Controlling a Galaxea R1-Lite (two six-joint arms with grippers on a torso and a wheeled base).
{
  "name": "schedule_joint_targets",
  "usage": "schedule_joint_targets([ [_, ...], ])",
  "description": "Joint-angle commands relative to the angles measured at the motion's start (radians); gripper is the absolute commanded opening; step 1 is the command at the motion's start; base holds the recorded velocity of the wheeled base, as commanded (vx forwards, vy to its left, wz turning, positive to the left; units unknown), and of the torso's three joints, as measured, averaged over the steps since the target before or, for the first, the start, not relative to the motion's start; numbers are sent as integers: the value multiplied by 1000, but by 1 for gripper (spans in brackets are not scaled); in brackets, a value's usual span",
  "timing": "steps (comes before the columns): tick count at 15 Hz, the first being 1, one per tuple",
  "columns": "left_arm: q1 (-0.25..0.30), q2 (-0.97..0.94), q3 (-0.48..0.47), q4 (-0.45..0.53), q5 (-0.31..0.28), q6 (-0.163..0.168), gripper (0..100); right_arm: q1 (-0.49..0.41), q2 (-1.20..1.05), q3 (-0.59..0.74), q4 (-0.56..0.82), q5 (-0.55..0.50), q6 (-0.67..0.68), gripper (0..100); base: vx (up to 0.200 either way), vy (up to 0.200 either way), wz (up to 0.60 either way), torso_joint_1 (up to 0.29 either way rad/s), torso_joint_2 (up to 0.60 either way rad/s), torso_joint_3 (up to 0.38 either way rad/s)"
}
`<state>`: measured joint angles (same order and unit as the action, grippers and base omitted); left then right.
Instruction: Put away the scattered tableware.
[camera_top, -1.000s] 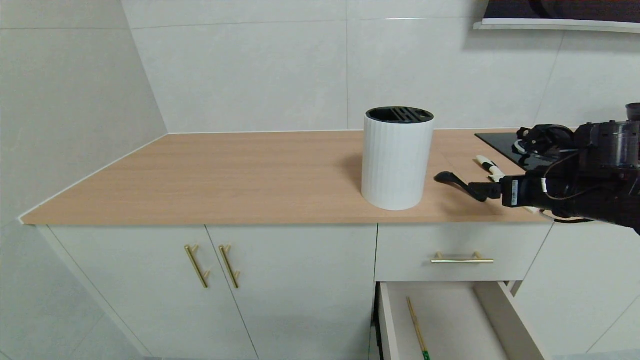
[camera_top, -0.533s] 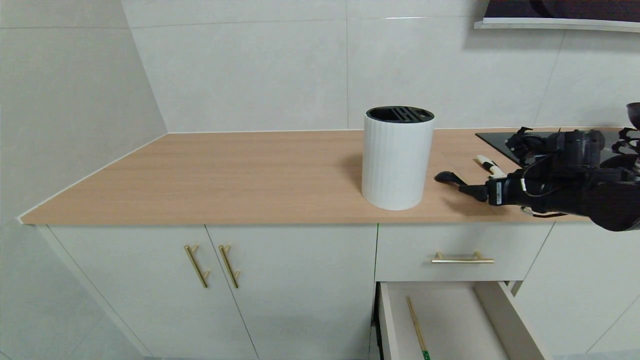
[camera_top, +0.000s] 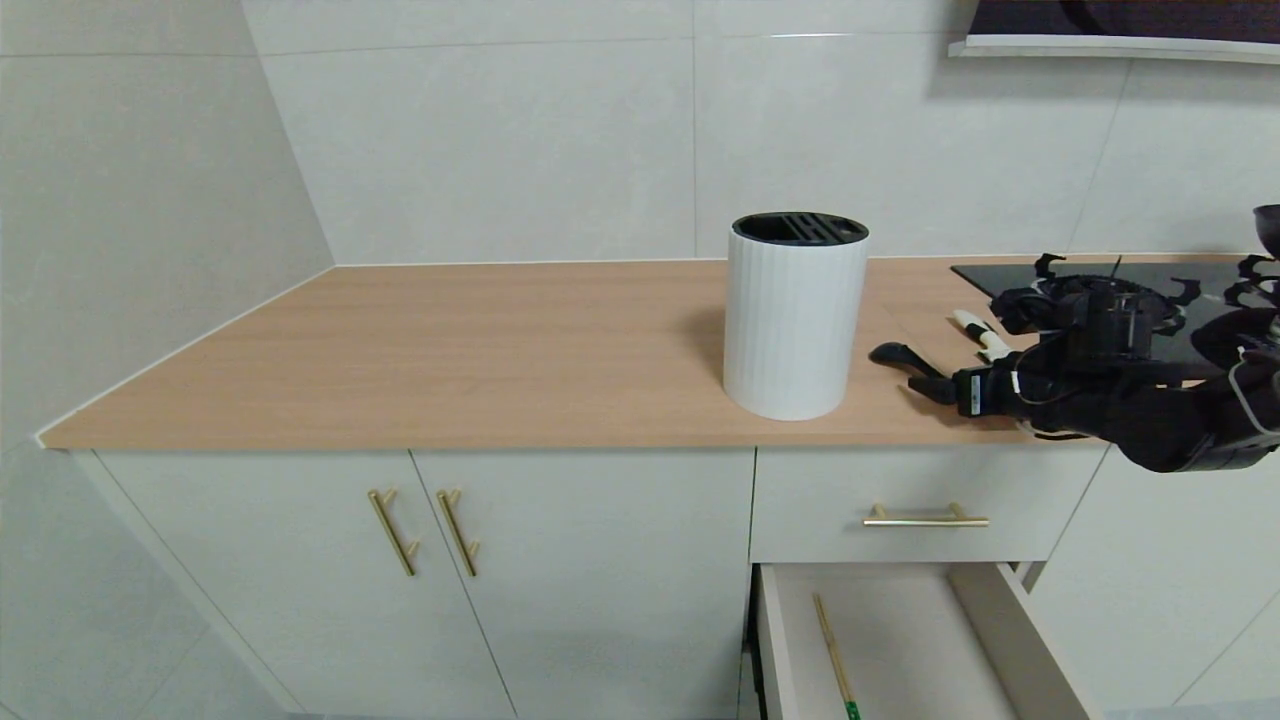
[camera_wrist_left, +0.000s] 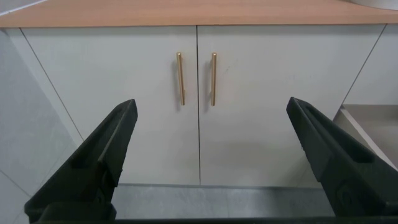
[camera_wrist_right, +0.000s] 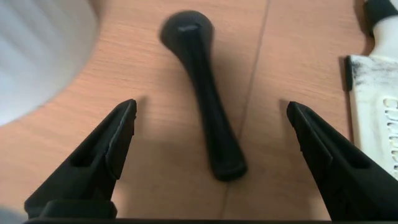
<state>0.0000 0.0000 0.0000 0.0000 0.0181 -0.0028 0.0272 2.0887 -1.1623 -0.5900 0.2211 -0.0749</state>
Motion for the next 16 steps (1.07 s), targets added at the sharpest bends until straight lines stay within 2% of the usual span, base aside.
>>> schedule_joint_targets([
  [1, 0, 2, 0, 0, 0, 0, 100, 0, 7, -3, -1, -2, 0, 100, 0, 0, 0, 0, 0, 0],
  [8, 0, 2, 0, 0, -1, 0, 100, 2, 4, 1, -1, -6, -2, 100, 0, 0, 0, 0, 0, 0],
  [9, 0, 2, 0, 0, 0, 0, 100, 2, 4, 1, -1, -6, -2, 0, 0, 0, 0, 0, 0, 0],
  [16, 0, 2, 0, 0, -1, 0, 100, 2, 1, 0, 1, -6, -2, 0, 0, 0, 0, 0, 0, 0],
])
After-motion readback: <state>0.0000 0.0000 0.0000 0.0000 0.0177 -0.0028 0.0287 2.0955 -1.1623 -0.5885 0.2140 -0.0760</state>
